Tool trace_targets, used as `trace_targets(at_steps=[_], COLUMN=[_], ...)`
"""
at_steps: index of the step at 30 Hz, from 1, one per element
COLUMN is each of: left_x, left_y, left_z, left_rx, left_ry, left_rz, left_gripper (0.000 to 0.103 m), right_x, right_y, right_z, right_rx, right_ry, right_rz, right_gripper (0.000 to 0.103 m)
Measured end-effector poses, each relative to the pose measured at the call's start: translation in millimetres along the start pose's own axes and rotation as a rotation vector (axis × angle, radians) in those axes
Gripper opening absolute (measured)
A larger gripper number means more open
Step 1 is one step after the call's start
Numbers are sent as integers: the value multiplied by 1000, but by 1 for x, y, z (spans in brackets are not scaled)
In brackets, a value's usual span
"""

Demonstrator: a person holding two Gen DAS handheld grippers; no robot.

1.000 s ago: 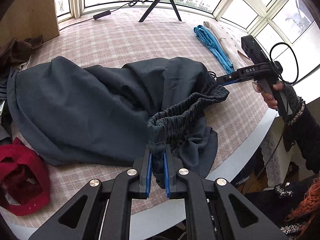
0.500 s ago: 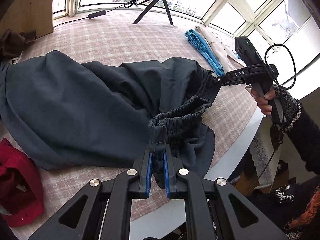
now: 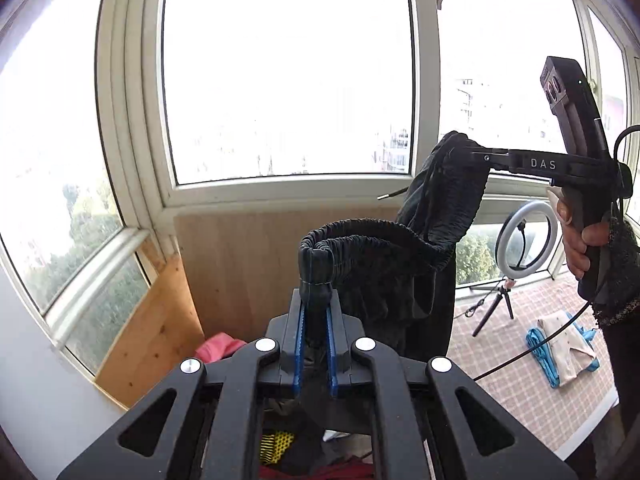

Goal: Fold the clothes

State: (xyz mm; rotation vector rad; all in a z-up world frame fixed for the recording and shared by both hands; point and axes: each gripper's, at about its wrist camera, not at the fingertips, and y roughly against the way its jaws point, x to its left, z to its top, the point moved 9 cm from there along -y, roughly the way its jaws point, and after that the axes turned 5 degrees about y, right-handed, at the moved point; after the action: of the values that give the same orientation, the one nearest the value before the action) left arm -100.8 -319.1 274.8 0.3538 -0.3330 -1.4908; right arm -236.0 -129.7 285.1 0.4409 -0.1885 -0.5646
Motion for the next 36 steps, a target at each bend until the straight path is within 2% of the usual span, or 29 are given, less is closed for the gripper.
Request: trace_targets(at_steps=[2,4,5,8,12,16,18,21,23,25,28,32,36], left_x=[10,6,-8,-61,-173,-305,-374,-472,-526,-571,-620,-661,-696], left_y=[58,98,107,122,93,42,26,12,6,0,-5,8,17], left_z=[42,53,46,8,-99,-249,-324,-426,-479,-517,-549,-571,-570], left_rx=[-65,-75,-65,-20,162,436,539,680,764,830,880,880,865], left_ry=[-29,-45,-68,-147,-259,-304,-355,-421,-432,-443,-471,-543,-552], left_rz=[89,123,112,56,-133,-424,-570,-739,-818,-872,-928,-976,-1037], left_gripper=[8,8,8,8,8,8,8,8,8,8,8,8,8], right_x=[27,54,51,28,-24,-97,-138,-199,-231,-260,-297,-315,-337], right_y=[52,106,122,142,131,97,94,105,112,117,137,167,199], right_z=[70,138,144,121,20,-156,-249,-377,-445,-503,-572,-613,-631], right_rx=[-128,-255,-254,-197,-18,294,417,573,669,759,843,869,898], right_ry=[57,114,119,121,146,113,61,-55,-107,-138,-169,-199,-221], right_rz=[10,20,23,30,-35,-90,-116,-151,-192,-238,-302,-368,-441], right_gripper=[9,9,9,9,9,9,9,9,9,9,9,9,9])
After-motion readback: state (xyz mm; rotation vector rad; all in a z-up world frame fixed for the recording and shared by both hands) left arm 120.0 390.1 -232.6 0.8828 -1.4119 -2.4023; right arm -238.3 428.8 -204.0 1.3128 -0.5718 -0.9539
